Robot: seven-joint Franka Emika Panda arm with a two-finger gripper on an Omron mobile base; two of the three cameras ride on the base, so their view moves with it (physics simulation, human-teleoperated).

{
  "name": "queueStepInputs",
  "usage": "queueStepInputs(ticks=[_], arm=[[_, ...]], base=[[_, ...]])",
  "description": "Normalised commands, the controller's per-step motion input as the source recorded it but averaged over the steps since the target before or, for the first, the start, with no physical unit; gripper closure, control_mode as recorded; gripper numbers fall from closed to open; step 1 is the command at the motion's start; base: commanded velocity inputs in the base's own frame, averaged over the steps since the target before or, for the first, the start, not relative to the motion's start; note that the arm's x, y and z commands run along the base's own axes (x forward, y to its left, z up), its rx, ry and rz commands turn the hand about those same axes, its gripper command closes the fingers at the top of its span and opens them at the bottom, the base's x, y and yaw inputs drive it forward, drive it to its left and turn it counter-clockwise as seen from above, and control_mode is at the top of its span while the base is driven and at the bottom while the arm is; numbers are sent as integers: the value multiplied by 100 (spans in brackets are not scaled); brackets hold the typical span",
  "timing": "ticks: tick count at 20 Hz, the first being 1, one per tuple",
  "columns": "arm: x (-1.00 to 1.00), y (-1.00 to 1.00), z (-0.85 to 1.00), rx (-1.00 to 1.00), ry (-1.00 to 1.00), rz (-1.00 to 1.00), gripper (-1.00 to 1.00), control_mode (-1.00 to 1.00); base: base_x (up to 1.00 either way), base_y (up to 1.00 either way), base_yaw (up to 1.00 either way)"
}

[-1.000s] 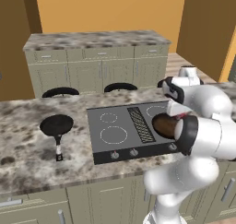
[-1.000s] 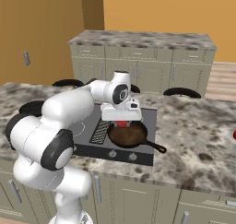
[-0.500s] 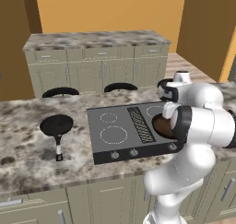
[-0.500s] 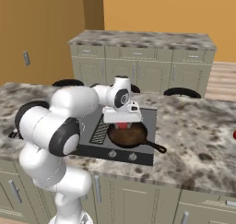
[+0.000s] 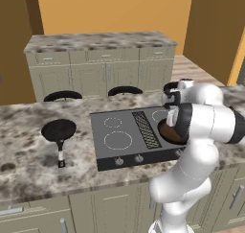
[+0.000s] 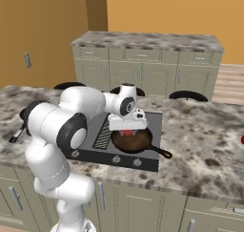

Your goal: Place both pans onto different burners. Then place the tomato and the steak on different pans.

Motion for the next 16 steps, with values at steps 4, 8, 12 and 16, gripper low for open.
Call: queueStepInputs(ticks=[4,8,12,16], arm=[[11,-5,-33,2,0,2,100,-100],[8,-6,-31,1,0,3,100,-100],[14,-3,-25,1,0,2,100,-100],[8,-2,-23,1,0,3,100,-100]], base=[[0,0,0],[0,0,0],[0,0,0],[0,0,0]])
